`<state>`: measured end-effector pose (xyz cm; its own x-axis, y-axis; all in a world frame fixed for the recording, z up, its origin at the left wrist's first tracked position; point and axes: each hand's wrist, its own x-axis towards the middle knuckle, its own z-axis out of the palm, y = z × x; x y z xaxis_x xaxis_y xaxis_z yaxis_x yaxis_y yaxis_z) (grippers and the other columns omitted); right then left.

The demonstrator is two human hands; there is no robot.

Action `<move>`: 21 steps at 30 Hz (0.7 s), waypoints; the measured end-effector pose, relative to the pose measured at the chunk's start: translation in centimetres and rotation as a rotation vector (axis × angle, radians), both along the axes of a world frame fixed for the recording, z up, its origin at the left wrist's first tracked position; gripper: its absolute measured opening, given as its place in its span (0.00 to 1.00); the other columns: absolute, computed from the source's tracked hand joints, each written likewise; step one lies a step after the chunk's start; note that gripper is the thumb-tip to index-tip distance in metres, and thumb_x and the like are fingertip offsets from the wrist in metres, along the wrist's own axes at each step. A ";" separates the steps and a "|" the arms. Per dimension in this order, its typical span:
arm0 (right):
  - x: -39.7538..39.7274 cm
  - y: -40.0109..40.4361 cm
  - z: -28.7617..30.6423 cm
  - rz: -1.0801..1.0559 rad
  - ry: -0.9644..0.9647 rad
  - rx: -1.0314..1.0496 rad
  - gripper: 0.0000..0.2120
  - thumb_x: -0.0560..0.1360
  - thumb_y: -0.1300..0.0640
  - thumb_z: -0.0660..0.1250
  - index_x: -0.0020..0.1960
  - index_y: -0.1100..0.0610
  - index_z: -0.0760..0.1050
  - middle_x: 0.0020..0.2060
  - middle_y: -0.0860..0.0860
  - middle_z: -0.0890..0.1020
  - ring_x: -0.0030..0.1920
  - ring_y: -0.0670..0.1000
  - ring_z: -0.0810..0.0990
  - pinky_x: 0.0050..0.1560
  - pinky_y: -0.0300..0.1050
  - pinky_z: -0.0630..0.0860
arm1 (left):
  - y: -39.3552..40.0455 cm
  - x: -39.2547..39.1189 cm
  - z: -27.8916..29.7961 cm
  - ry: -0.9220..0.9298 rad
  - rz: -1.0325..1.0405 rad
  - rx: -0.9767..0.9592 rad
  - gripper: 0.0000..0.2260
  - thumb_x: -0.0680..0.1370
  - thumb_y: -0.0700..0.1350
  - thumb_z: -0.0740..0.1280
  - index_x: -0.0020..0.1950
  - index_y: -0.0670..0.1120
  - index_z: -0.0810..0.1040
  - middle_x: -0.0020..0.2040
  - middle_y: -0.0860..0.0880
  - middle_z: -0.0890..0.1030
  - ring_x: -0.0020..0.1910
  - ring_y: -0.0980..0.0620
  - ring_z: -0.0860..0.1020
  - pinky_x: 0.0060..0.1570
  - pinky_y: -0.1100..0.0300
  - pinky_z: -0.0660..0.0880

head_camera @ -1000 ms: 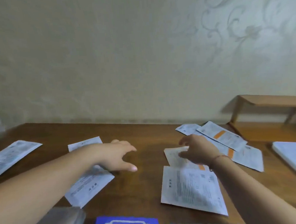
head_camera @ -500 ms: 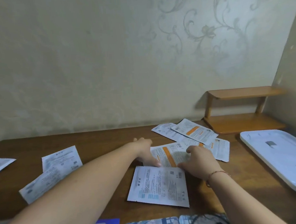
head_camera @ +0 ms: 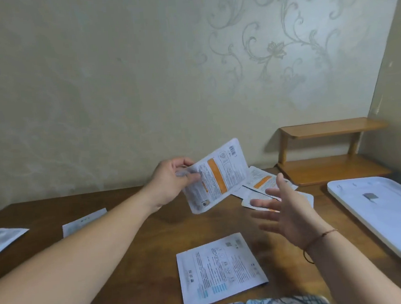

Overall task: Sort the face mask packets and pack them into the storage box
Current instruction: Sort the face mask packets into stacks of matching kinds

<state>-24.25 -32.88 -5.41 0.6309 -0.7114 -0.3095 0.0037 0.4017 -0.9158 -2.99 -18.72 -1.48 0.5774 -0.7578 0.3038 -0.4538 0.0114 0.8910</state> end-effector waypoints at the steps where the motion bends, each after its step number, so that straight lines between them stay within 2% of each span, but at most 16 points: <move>1: 0.0 0.3 0.1 0.109 -0.125 0.209 0.34 0.77 0.32 0.54 0.64 0.61 0.69 0.54 0.64 0.83 0.47 0.61 0.84 0.36 0.52 0.82 | 0.5 -0.1 0.3 -0.026 -0.021 -0.027 0.12 0.73 0.29 0.71 0.41 0.46 0.79 0.33 0.57 0.83 0.35 0.63 0.79 0.40 0.69 0.75; 3: 0.2 0.9 0.2 0.267 -0.302 0.456 0.40 0.76 0.30 0.52 0.64 0.66 0.70 0.55 0.67 0.81 0.47 0.63 0.84 0.36 0.53 0.83 | 1.4 -0.5 0.7 -0.087 -0.056 -0.037 0.14 0.73 0.25 0.69 0.39 0.44 0.78 0.32 0.58 0.83 0.35 0.65 0.80 0.41 0.71 0.76; 5: 0.6 1.4 0.4 0.318 -0.350 0.539 0.42 0.76 0.31 0.53 0.63 0.71 0.71 0.54 0.68 0.81 0.45 0.61 0.85 0.33 0.52 0.83 | 2.3 -1.0 0.8 -0.137 -0.105 -0.025 0.14 0.73 0.23 0.66 0.38 0.41 0.78 0.36 0.54 0.85 0.40 0.60 0.83 0.45 0.67 0.78; 6: 0.8 1.7 0.6 0.312 -0.327 0.532 0.38 0.78 0.35 0.55 0.63 0.71 0.72 0.52 0.67 0.82 0.43 0.59 0.86 0.31 0.50 0.83 | 2.7 -1.2 0.8 -0.145 -0.113 -0.019 0.14 0.74 0.23 0.66 0.38 0.41 0.79 0.38 0.53 0.86 0.43 0.58 0.84 0.47 0.66 0.79; 8: 1.2 2.6 1.0 0.301 -0.253 0.432 0.22 0.80 0.51 0.62 0.63 0.69 0.74 0.47 0.64 0.84 0.38 0.55 0.86 0.29 0.44 0.81 | 3.4 -1.5 0.9 -0.180 -0.081 -0.017 0.14 0.73 0.24 0.67 0.40 0.42 0.81 0.43 0.52 0.86 0.49 0.57 0.84 0.51 0.66 0.77; 10: 1.6 3.2 1.0 0.292 -0.212 0.289 0.15 0.78 0.62 0.64 0.63 0.67 0.75 0.48 0.62 0.84 0.39 0.54 0.86 0.30 0.42 0.81 | 3.9 -1.3 0.6 -0.226 0.032 -0.012 0.16 0.73 0.27 0.68 0.52 0.45 0.81 0.55 0.53 0.84 0.57 0.57 0.81 0.56 0.68 0.74; 11: 2.0 3.4 0.8 0.291 -0.218 0.210 0.15 0.77 0.63 0.64 0.64 0.64 0.74 0.50 0.62 0.84 0.43 0.57 0.86 0.34 0.45 0.82 | 4.1 -1.1 0.1 -0.184 0.114 -0.021 0.20 0.75 0.31 0.69 0.63 0.48 0.77 0.60 0.53 0.81 0.61 0.57 0.78 0.57 0.67 0.72; 12: 2.2 3.5 0.7 0.284 -0.243 0.129 0.17 0.77 0.64 0.64 0.66 0.62 0.73 0.53 0.62 0.84 0.49 0.60 0.85 0.42 0.50 0.83 | 4.6 -1.1 -0.3 -0.050 0.199 -0.032 0.24 0.77 0.38 0.70 0.71 0.49 0.70 0.64 0.52 0.78 0.63 0.54 0.77 0.58 0.64 0.72; 13: 2.4 3.9 0.9 0.274 -0.277 0.051 0.19 0.77 0.63 0.65 0.68 0.59 0.71 0.55 0.62 0.83 0.54 0.62 0.83 0.51 0.57 0.81 | 5.1 -1.3 -0.3 0.212 0.248 -0.038 0.26 0.78 0.48 0.70 0.74 0.50 0.65 0.66 0.49 0.76 0.64 0.51 0.77 0.57 0.59 0.74; 14: 2.5 4.5 1.3 0.257 -0.312 -0.017 0.20 0.77 0.64 0.65 0.68 0.58 0.71 0.55 0.62 0.83 0.56 0.63 0.82 0.56 0.62 0.79 | 5.6 -1.5 -0.3 0.513 0.235 -0.030 0.28 0.78 0.59 0.67 0.74 0.48 0.66 0.67 0.44 0.77 0.62 0.46 0.78 0.55 0.54 0.76; 15: 2.7 5.2 1.8 0.253 -0.347 -0.074 0.20 0.76 0.64 0.65 0.67 0.58 0.72 0.55 0.61 0.83 0.56 0.62 0.82 0.57 0.63 0.78 | 6.2 -1.8 -0.1 0.770 0.143 -0.010 0.32 0.76 0.66 0.63 0.71 0.45 0.69 0.65 0.39 0.78 0.60 0.42 0.79 0.54 0.49 0.76; 16: 2.9 6.0 2.2 0.255 -0.374 -0.121 0.18 0.76 0.65 0.65 0.65 0.58 0.74 0.54 0.61 0.83 0.54 0.61 0.83 0.55 0.60 0.79 | 7.0 -2.3 0.2 0.888 0.032 0.021 0.33 0.76 0.68 0.60 0.68 0.43 0.73 0.63 0.37 0.79 0.58 0.40 0.80 0.56 0.46 0.76; 18: 3.4 7.7 2.8 0.268 -0.407 -0.201 0.16 0.76 0.66 0.65 0.62 0.57 0.76 0.52 0.60 0.84 0.50 0.58 0.84 0.50 0.53 0.82 | 8.3 -3.4 0.5 0.808 -0.081 0.067 0.27 0.77 0.63 0.63 0.64 0.43 0.78 0.59 0.39 0.82 0.58 0.41 0.81 0.60 0.45 0.75; 21: 4.4 9.7 2.7 0.285 -0.424 -0.268 0.16 0.76 0.67 0.65 0.62 0.55 0.78 0.51 0.59 0.85 0.48 0.57 0.83 0.45 0.47 0.82 | 10.1 -3.7 0.5 0.642 -0.066 0.023 0.19 0.73 0.50 0.73 0.60 0.42 0.80 0.58 0.41 0.83 0.59 0.42 0.81 0.61 0.44 0.75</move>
<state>-19.88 -23.21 -2.74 0.8386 -0.5141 0.1802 0.3187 0.1947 -0.9277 -6.67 -8.63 -0.93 0.5908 -0.8002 -0.1033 0.1702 -0.0016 0.9854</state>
